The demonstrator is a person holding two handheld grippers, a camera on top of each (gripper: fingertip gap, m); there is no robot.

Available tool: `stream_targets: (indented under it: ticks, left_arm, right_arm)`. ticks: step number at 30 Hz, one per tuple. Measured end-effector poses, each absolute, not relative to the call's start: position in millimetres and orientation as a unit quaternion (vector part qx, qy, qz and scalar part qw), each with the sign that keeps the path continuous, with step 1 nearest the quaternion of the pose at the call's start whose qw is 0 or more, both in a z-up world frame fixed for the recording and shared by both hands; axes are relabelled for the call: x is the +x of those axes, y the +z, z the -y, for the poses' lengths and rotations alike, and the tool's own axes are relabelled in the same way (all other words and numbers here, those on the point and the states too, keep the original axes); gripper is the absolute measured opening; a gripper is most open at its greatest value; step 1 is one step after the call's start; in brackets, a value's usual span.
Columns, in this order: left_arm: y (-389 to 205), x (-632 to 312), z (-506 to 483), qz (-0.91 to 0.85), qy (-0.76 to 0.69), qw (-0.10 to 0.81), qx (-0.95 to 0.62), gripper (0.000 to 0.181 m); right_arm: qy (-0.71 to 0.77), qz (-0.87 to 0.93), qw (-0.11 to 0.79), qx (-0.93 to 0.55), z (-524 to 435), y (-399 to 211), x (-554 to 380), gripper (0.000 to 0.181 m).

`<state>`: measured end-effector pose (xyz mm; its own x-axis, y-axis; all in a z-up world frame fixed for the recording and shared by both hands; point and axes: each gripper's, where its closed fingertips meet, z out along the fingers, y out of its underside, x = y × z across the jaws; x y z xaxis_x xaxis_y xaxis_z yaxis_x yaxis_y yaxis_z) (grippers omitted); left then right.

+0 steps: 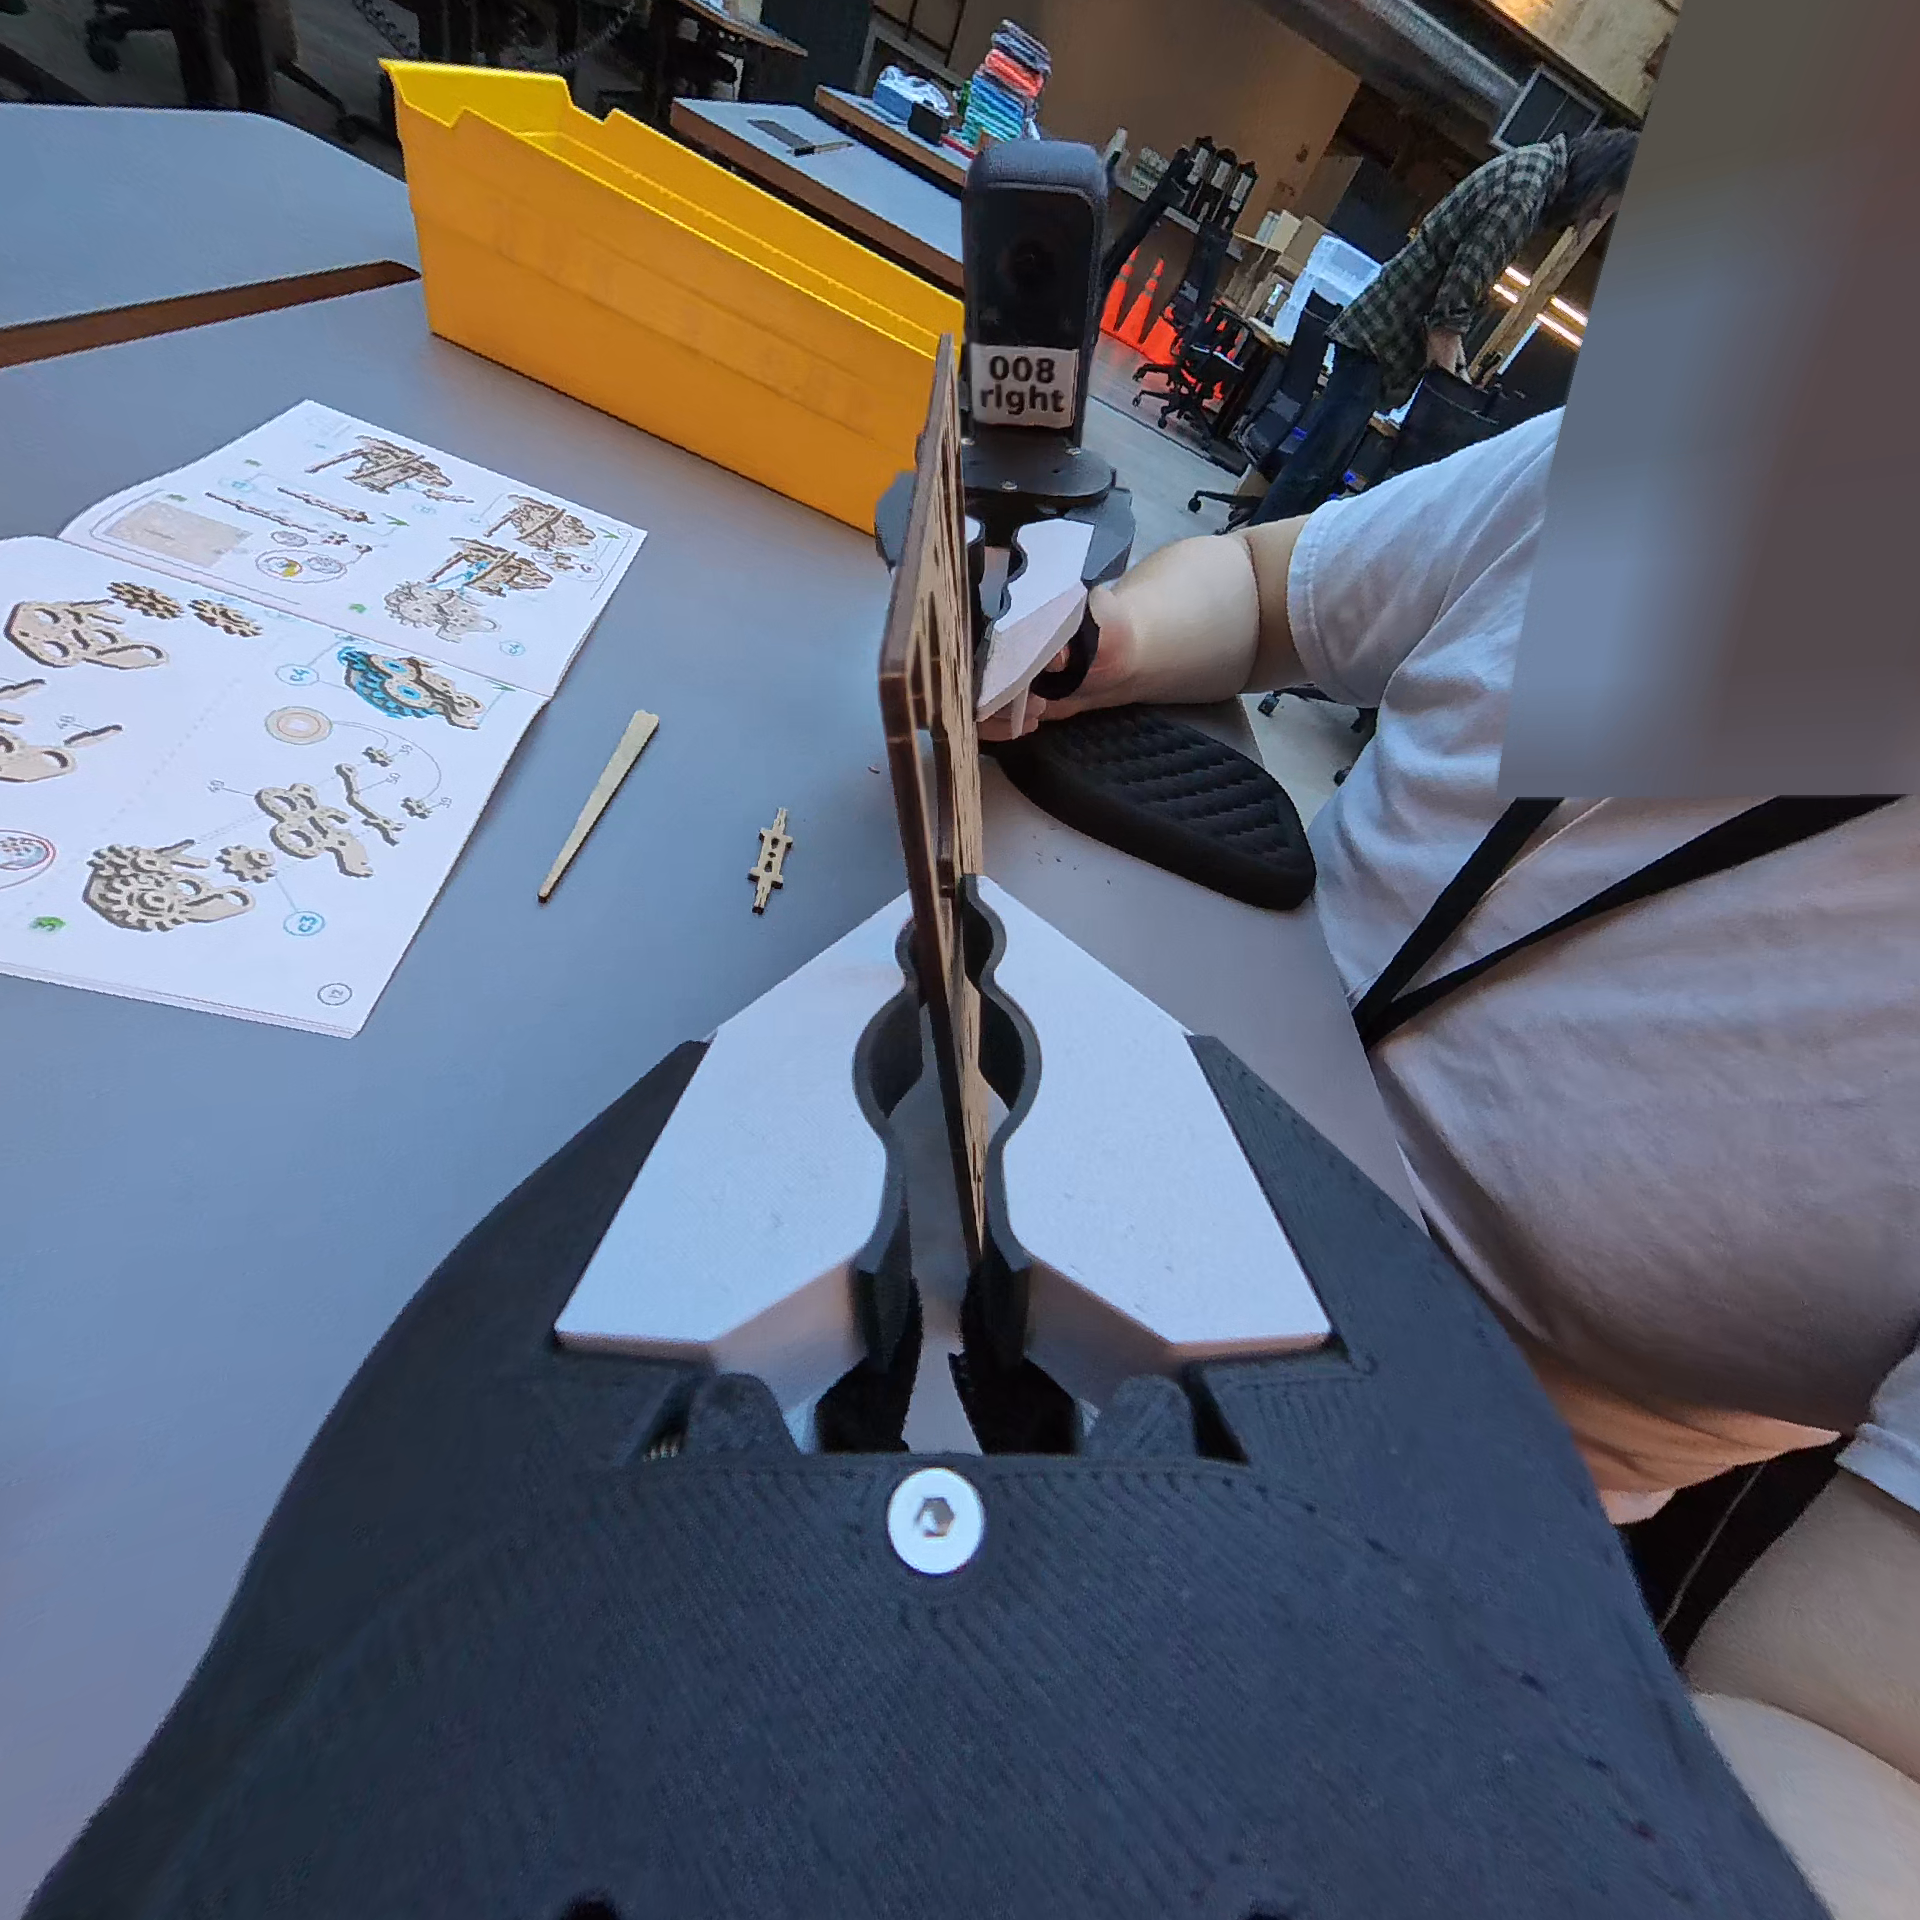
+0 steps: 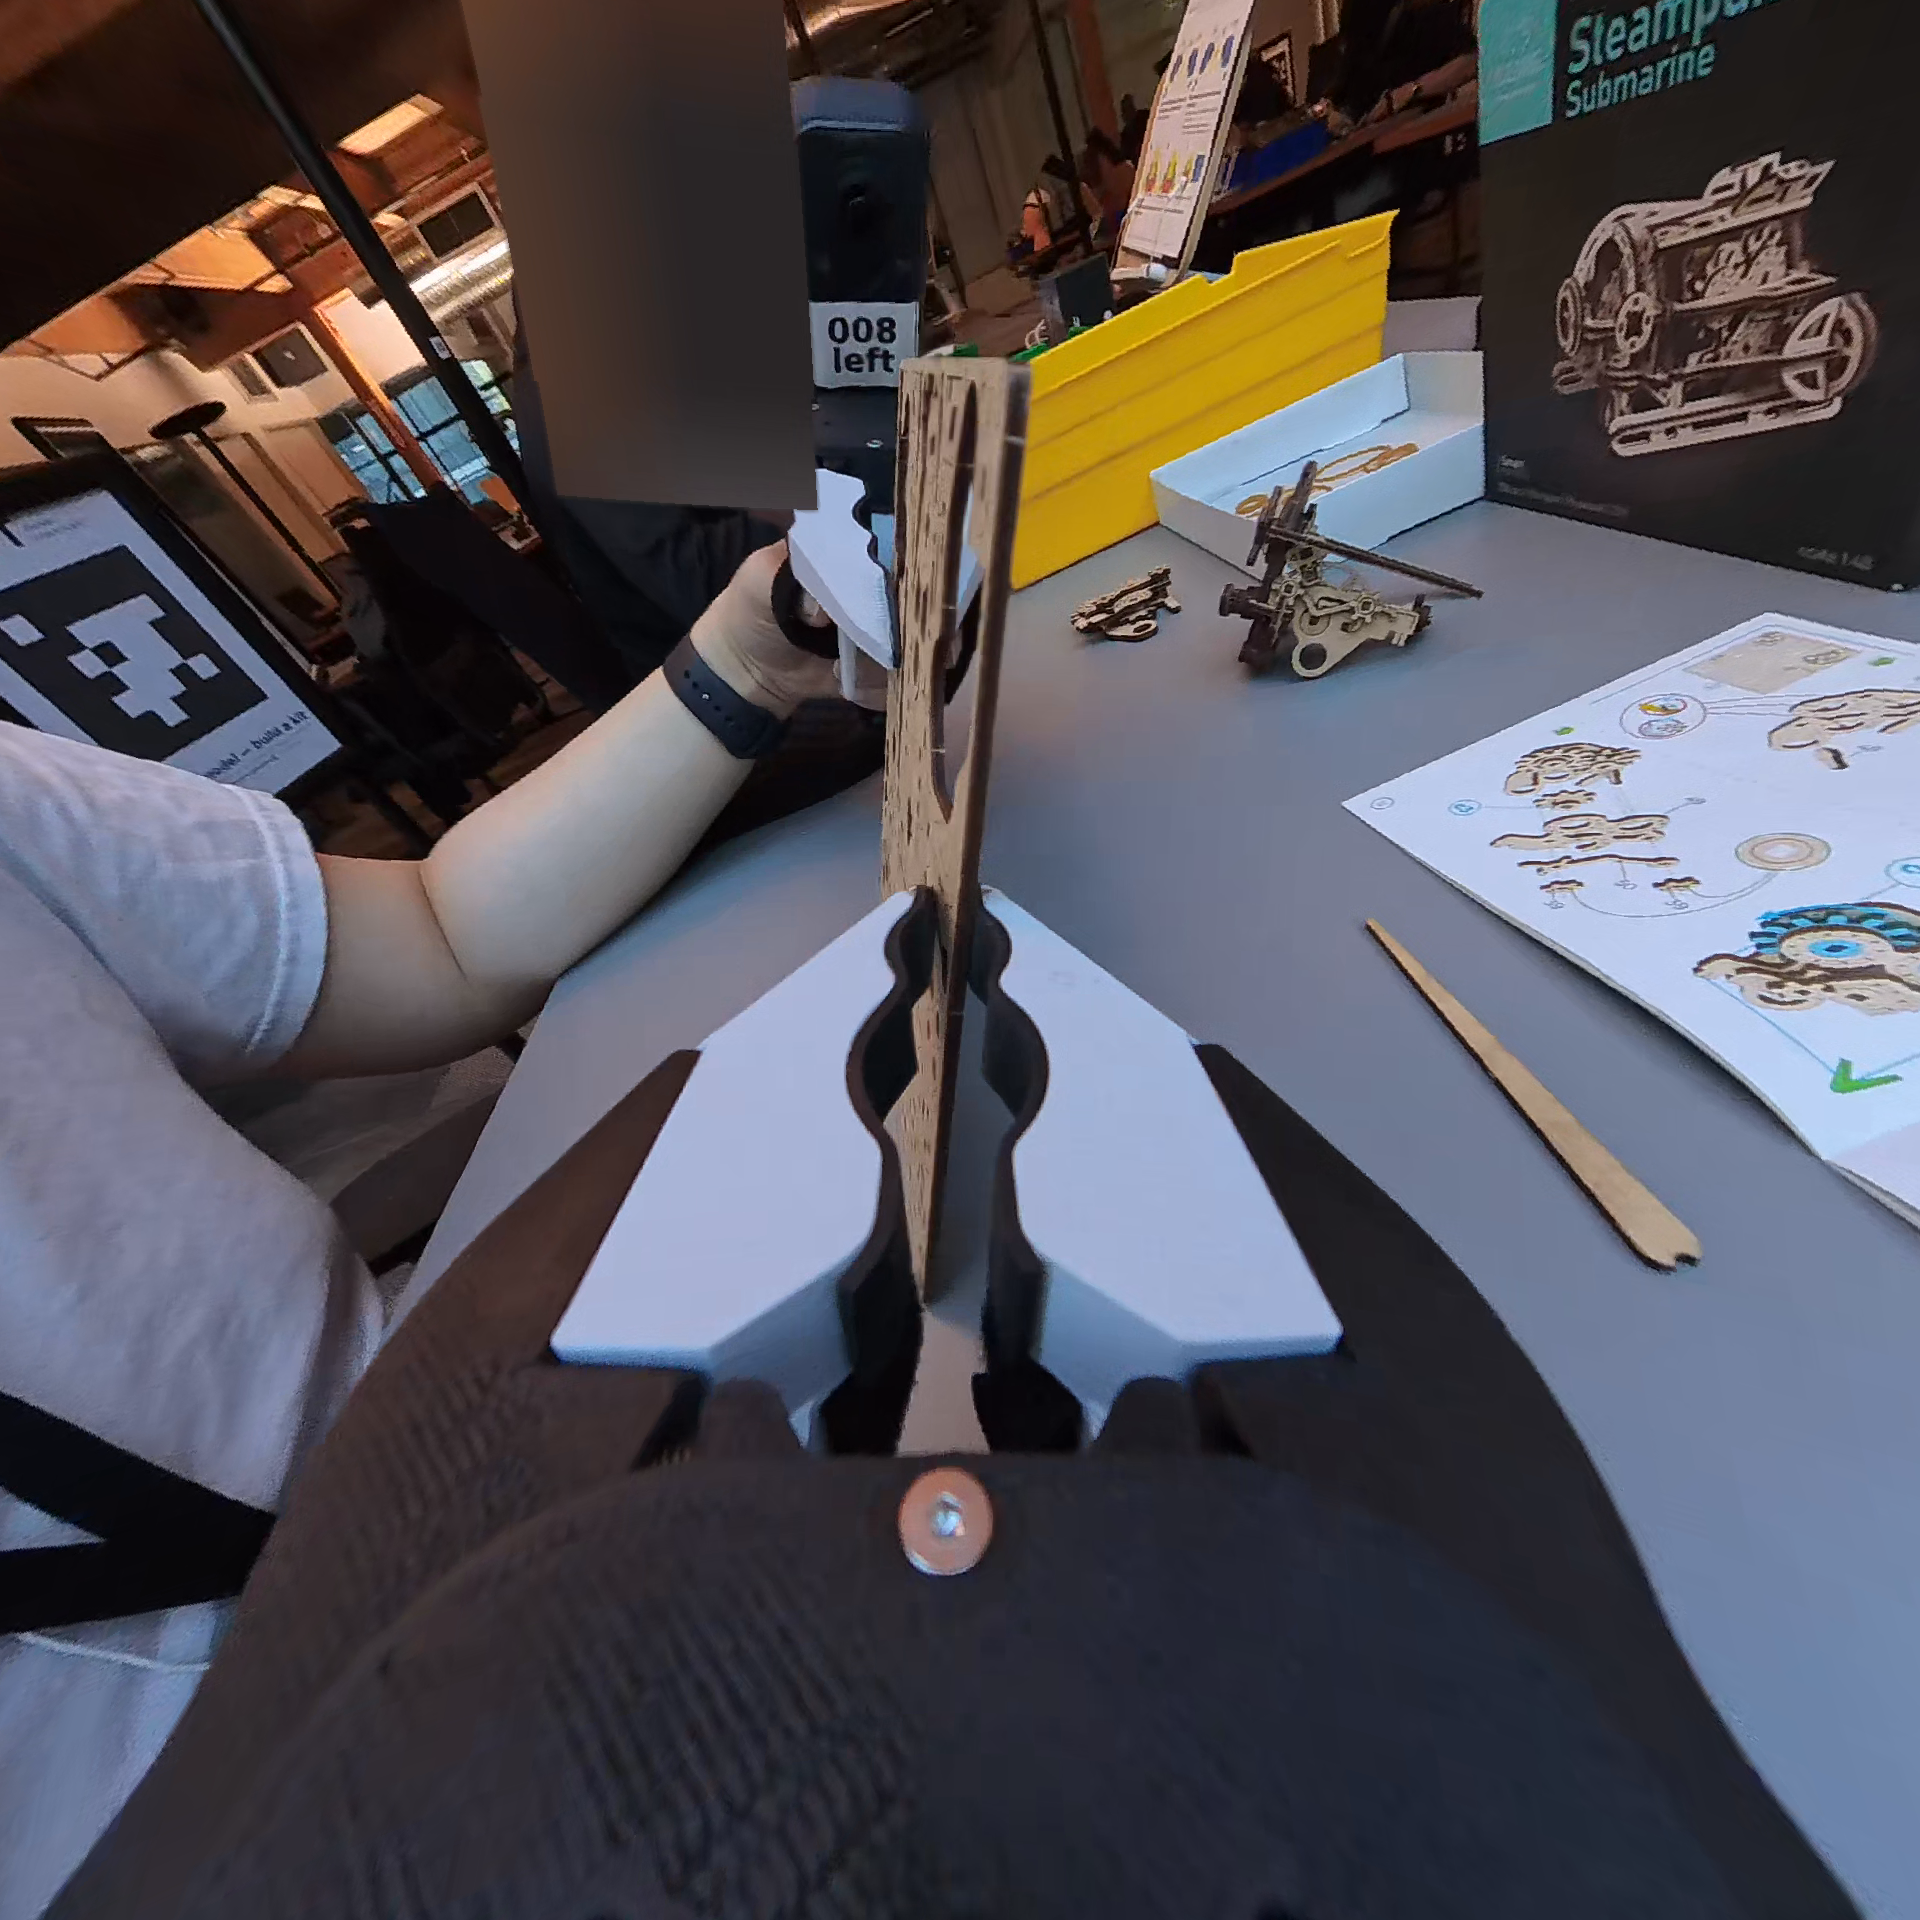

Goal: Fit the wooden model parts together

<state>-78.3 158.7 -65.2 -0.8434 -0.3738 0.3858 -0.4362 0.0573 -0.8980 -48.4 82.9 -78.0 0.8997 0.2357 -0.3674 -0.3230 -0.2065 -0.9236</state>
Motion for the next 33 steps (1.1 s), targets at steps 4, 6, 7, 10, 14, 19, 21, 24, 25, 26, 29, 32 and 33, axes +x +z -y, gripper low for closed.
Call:
stream_targets:
  ticks: [4, 6, 7, 10, 14, 19, 21, 24, 25, 26, 29, 32, 33]
  left_arm:
    - [-65.3, -78.4, -156.0, 0.71, 0.644, 0.048, 0.28, 0.019]
    - [-70.6, -79.2, -152.8, 0.709, 0.642, 0.07, 0.285, 0.023]
    - [-77.1, -78.5, -151.6, 0.717, 0.63, 0.074, 0.291, 0.023]
    - [-96.5, -80.4, -145.6, 0.75, 0.586, 0.077, 0.296, 0.023]
    - [-101.8, -76.3, -141.7, 0.761, 0.575, 0.063, 0.294, 0.001]
    - [-91.7, -78.7, -138.9, 0.742, 0.595, 0.093, 0.293, 0.001]
    - [-88.3, -79.5, -136.9, 0.738, 0.602, 0.096, 0.289, 0.001]
    - [-82.2, -81.3, -133.2, 0.728, 0.617, 0.106, 0.28, 0.003]
    - [-80.9, -81.8, -132.6, 0.726, 0.62, 0.107, 0.277, 0.003]
    - [-80.7, -82.2, -132.6, 0.727, 0.621, 0.106, 0.275, 0.003]
    - [-82.3, -83.6, -133.5, 0.731, 0.616, 0.105, 0.273, 0.004]
    - [-80.2, -81.9, -135.4, 0.724, 0.622, 0.106, 0.278, 0.004]
    - [-79.1, -81.4, -136.0, 0.721, 0.625, 0.107, 0.279, 0.004]
  right_arm:
    - [0.258, -0.052, 0.622, -0.737, -81.6, -79.6, -43.0, 0.002]
    - [0.273, -0.058, 0.625, -0.729, -80.0, -77.5, -40.0, 0.001]
    - [0.28, -0.059, 0.627, -0.724, -79.4, -75.9, -38.6, 0.0]
    - [0.29, -0.07, 0.625, -0.721, -78.2, -77.0, -31.5, 0.001]
    - [0.319, -0.087, 0.626, -0.706, -76.4, -74.5, -25.9, 0.001]
    - [0.339, -0.092, 0.636, -0.687, -75.8, -69.5, -22.9, 0.001]
    - [0.362, -0.099, 0.639, -0.672, -74.6, -65.0, -22.3, 0.001]
    - [0.392, -0.115, 0.639, -0.652, -73.3, -61.6, -18.5, 0.0]
    - [0.402, -0.124, 0.641, -0.642, -72.5, -59.9, -15.7, 0.0]
    - [0.413, -0.132, 0.643, -0.631, -71.4, -58.0, -12.8, 0.0]
    - [0.439, -0.159, 0.646, -0.604, -68.8, -55.5, -2.6, 0.0]
    - [0.46, -0.182, 0.642, -0.585, -67.7, -56.1, 4.5, 0.0]
    - [0.465, -0.188, 0.64, -0.582, -67.7, -56.8, 5.8, 0.0]
